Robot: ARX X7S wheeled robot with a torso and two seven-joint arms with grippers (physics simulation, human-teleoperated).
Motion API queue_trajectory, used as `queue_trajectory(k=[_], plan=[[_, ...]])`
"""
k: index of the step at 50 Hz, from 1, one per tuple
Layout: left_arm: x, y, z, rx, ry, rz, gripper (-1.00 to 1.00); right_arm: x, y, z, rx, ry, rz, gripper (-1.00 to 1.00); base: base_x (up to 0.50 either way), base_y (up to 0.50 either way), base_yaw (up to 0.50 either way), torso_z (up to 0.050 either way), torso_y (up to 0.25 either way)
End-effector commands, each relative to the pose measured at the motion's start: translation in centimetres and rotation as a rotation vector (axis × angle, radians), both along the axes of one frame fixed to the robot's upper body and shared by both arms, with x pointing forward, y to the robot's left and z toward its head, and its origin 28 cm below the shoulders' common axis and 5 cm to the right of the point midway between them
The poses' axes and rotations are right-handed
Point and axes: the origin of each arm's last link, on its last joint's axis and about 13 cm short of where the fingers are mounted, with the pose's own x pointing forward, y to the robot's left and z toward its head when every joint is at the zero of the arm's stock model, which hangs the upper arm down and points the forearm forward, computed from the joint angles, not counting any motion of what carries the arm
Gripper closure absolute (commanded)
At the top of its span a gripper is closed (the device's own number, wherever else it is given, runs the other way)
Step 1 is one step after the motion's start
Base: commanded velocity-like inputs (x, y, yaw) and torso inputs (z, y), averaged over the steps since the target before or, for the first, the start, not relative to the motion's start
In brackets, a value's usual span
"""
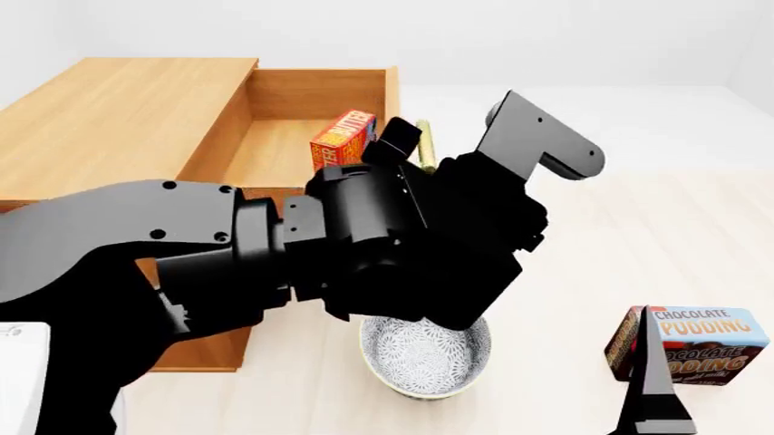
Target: Put the butter at the back in the top drawer of the cabinet and close it.
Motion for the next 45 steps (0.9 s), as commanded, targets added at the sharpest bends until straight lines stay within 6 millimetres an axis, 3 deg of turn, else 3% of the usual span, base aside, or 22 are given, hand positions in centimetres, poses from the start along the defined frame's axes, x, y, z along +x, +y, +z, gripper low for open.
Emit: queue_trajectory(k=[1,45], plan=[[0.7,0.2,-0.6,-0.004,0.048,-0.016,-1.00,0.0,0.0,0.0,0.000,0.001,-0.001,-1.00,0.00,0.00,0.00,0.000,0.000],[0.8,0.9,-2.6,0.091,0.103,0.055,-1.00,-0.4,0.0,-0.2,0.002,-0.008,-0.005,-1.00,0.00,0.00,0.00,0.000,0.000]])
